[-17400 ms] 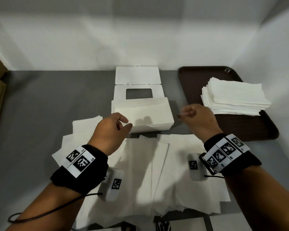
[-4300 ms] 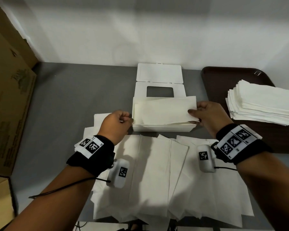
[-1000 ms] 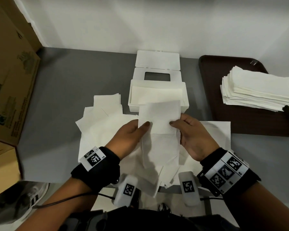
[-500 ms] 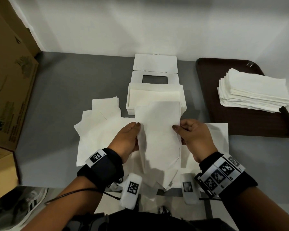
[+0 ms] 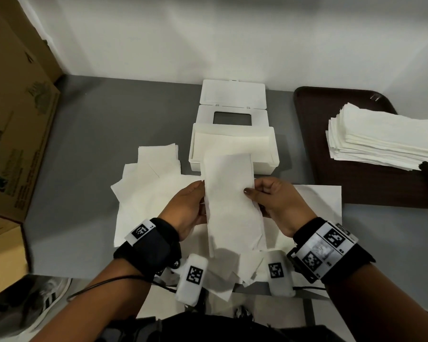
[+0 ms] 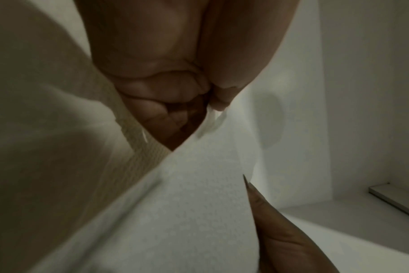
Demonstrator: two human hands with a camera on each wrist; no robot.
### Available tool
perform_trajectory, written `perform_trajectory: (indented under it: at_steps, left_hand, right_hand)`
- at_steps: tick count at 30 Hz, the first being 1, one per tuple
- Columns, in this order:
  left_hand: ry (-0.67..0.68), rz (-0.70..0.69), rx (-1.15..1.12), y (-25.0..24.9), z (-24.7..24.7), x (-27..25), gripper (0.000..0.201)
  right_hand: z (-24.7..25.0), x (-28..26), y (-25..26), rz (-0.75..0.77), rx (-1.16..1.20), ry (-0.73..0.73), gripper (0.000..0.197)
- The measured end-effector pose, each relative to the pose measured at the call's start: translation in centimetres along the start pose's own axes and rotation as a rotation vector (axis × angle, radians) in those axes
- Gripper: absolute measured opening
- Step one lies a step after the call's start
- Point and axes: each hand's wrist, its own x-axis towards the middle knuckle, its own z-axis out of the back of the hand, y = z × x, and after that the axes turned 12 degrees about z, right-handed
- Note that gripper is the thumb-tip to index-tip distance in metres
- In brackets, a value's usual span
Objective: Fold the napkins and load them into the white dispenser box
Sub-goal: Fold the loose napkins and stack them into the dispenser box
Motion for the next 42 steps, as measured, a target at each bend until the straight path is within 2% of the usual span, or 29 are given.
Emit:
perform_trajectory:
  at_steps: [3,7,9,11,16,19,21,22,24,26,28,31,35,39,42]
  left_hand:
    - [-0.014,0.001,-0.032,-0.1,0.0,0.0,0.036]
    - [-0.017,0.033,-0.036,-0.2,0.2,0.0,0.05]
    - [-0.026,-0.004,0.003,-0.2,0.2,-0.1,0.047]
    - [-0.057,-0.08,0.061,-0.2,0.0,-0.2,0.035]
    - [-0.033,-0.257,0.321,-1.6,0.2,-0.8,0.041]
    - [0.033,-0.357,0.521,-3.0,0.1,-1.0,0.039]
    - [0.105,-0.388,0.601,-4.0,-0.2,-1.4,0.05]
    - [0.129,-0.391,0.633,-4.4,-0.3,-1.5,0.054]
    - [0.165,-0.414,0.683,-4.9,-0.5,-1.8,0.047]
    - [0.2,-0.434,0.719,-5.4,-0.6,-2.0,0.037]
    - [0.193,-0.458,0.776,-5.7,-0.7,-2.0,0.037]
    - [0.17,-0.45,0.814,-6.3,-0.7,-1.7,0.04]
    - [0.138,-0.365,0.748,-7.1,-0.2,-1.1,0.023]
    - [0.009,-0.357,0.766,-7.3,1.5,-0.4,0.017]
    - [-0.055,-0.334,0.654,-7.2,2.4,0.5,0.02]
  right_hand:
    - [-0.4,0.3,-0.3,-0.006,-0.039,-0.027,0.017]
    - [-0.7,0.7,-0.8,0.002,-0.103,-0.038,0.009]
    - [-0.8,0.7,-0.8,0.013,-0.138,-0.04,0.005]
    - [-0.9,0.7,-0.8,0.021,-0.174,-0.046,0.005]
    - [0.2,2.3,0.9,0.16,-0.501,-0.103,0.038]
    - [1.2,3.5,3.7,0.184,-0.482,0.036,0.058]
    - [1.8,4.1,5.1,0.129,-0.382,0.18,0.069]
    - [2.1,4.3,5.6,0.098,-0.342,0.254,0.068]
    - [2.5,4.3,6.1,0.067,-0.323,0.386,0.061]
    - [2.7,4.3,6.4,0.059,-0.359,0.449,0.062]
    - [2.7,4.1,6.4,0.061,-0.36,0.461,0.06]
    - [2.9,4.1,6.7,0.083,-0.312,0.402,0.052]
    - [3.3,4.4,7.8,0.186,-0.306,0.272,0.031]
    - [4.7,5.2,8.5,0.268,-0.234,0.097,0.028]
    - [6.0,5.8,8.2,0.255,-0.185,0.017,0.031]
